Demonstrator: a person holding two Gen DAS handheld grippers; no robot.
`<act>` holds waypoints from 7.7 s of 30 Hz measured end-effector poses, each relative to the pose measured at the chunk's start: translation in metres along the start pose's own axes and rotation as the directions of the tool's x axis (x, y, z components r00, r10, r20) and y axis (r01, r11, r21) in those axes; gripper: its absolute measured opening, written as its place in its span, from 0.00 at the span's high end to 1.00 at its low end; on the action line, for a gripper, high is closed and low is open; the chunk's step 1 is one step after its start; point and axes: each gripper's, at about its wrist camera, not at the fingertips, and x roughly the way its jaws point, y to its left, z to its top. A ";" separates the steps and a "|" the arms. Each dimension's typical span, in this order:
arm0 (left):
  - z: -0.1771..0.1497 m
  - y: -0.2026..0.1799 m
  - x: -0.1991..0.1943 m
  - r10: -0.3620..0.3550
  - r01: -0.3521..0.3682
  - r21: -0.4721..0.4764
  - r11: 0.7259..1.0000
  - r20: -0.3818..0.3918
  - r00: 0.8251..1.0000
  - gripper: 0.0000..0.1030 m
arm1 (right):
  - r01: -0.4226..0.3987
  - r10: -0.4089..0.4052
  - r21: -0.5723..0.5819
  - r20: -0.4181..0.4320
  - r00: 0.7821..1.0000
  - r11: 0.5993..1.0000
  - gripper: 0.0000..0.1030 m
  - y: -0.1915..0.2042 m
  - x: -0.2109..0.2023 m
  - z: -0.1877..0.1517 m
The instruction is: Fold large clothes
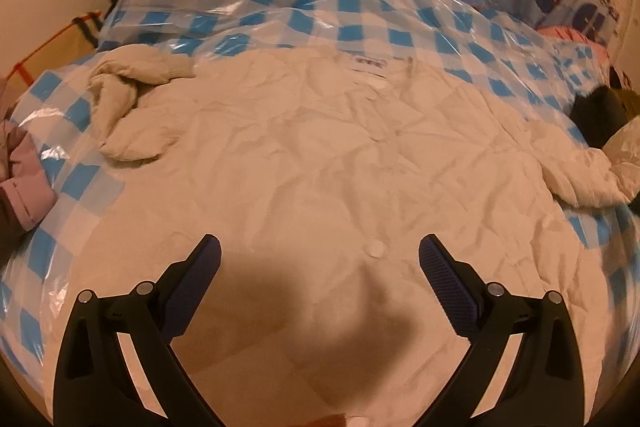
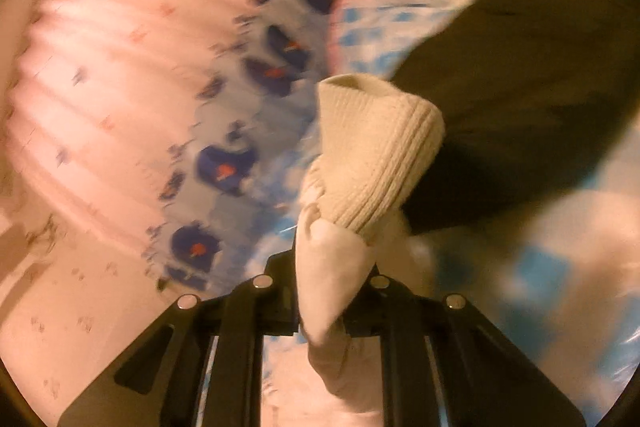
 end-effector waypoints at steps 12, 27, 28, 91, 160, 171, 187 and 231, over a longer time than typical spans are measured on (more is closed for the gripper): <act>0.023 0.132 -0.014 0.071 -0.047 -0.291 0.956 0.072 0.995 0.07 | -0.345 0.219 -0.339 -0.358 0.908 0.875 0.85 0.278 0.156 -0.244; 0.022 0.158 -0.018 0.056 -0.022 -0.347 0.938 0.088 0.994 0.07 | -0.430 -0.068 -0.426 -0.769 0.635 0.796 0.29 0.242 0.210 -0.529; 0.022 0.158 -0.018 0.058 -0.024 -0.346 0.938 0.088 0.994 0.07 | -0.451 -0.013 -0.419 -0.743 0.669 0.788 0.27 0.247 0.198 -0.508; 0.013 0.164 -0.034 0.084 -0.041 -0.368 0.929 0.101 0.991 0.07 | -0.190 -0.019 -0.438 -0.429 0.903 0.879 0.82 0.145 0.147 -0.333; -0.127 0.309 -0.060 -0.381 0.301 -0.363 0.882 -0.171 0.909 0.07 | -0.174 -0.163 -0.239 -0.917 0.364 0.955 0.18 -0.041 -0.115 -0.275; -0.155 0.257 -0.036 -0.490 0.405 -0.305 0.862 -0.296 0.820 0.07 | -0.158 -0.158 -0.222 -0.927 0.339 0.962 0.18 -0.048 -0.105 -0.279; -0.167 0.243 -0.029 -0.606 0.495 -0.384 0.780 -0.262 0.751 0.07 | -0.207 -0.161 -0.225 -0.945 0.286 0.952 0.16 -0.042 -0.111 -0.293; -0.213 0.265 -0.277 -0.675 0.699 -0.290 0.654 0.193 0.712 0.94 | -0.654 0.509 0.119 -0.736 0.447 0.747 0.89 0.013 -0.287 -0.229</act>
